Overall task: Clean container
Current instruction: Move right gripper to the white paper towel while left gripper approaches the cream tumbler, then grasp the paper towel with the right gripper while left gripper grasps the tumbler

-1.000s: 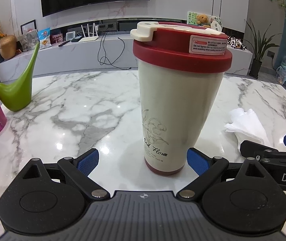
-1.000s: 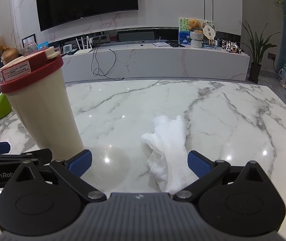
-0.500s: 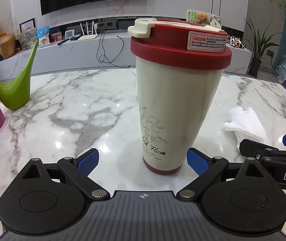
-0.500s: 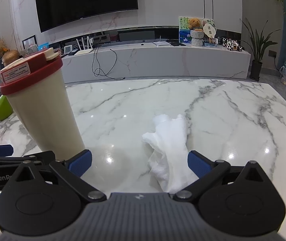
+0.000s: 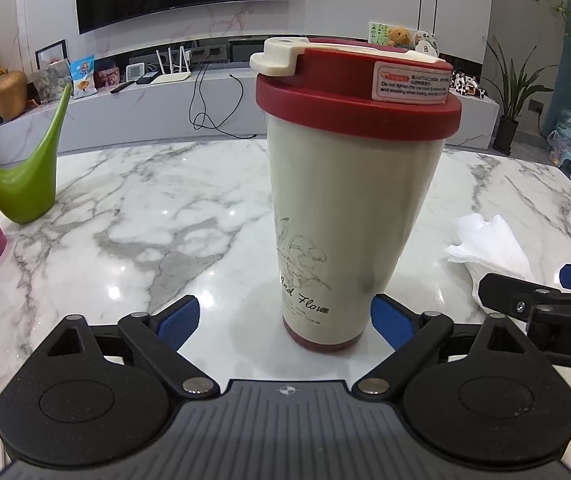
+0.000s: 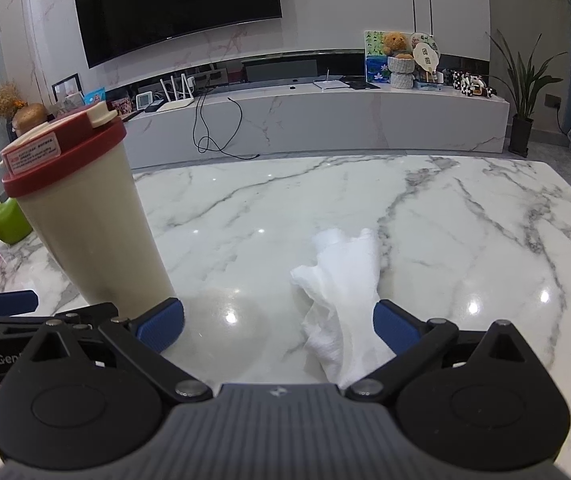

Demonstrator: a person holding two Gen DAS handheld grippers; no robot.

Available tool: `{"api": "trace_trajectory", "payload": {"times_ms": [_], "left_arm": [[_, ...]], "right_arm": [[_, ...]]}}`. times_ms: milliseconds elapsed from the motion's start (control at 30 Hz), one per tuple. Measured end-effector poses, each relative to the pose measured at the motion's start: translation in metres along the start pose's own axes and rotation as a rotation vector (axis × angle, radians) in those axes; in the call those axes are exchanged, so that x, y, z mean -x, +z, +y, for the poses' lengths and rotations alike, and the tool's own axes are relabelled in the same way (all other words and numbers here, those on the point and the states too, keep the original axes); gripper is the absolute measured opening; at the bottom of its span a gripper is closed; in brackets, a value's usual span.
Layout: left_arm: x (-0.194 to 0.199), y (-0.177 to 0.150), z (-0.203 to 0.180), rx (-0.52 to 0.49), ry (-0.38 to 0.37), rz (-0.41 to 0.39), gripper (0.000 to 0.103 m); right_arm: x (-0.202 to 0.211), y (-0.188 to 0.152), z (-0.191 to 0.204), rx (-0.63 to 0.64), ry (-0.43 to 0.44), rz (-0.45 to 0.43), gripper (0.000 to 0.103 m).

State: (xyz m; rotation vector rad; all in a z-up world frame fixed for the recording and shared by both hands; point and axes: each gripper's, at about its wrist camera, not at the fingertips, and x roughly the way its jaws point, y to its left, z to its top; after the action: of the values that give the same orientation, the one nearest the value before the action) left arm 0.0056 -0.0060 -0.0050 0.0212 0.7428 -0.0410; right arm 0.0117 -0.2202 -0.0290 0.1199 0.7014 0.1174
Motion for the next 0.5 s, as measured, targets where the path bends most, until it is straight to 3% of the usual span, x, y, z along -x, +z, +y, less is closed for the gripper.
{"api": "trace_trajectory", "payload": {"times_ms": [167, 333, 500], "left_arm": [[-0.006, 0.002, 0.000, 0.003, -0.047, 0.016, 0.083], [-0.011, 0.005, -0.002, -0.006, -0.071, 0.021, 0.082], [-0.013, 0.007, -0.006, -0.023, -0.083, 0.007, 0.082]], "right_arm": [[-0.006, 0.003, -0.005, 0.019, -0.008, 0.000, 0.087], [-0.016, 0.006, -0.013, 0.010, -0.002, 0.015, 0.073], [-0.028, 0.008, -0.021, 0.009, -0.005, 0.032, 0.069]]}}
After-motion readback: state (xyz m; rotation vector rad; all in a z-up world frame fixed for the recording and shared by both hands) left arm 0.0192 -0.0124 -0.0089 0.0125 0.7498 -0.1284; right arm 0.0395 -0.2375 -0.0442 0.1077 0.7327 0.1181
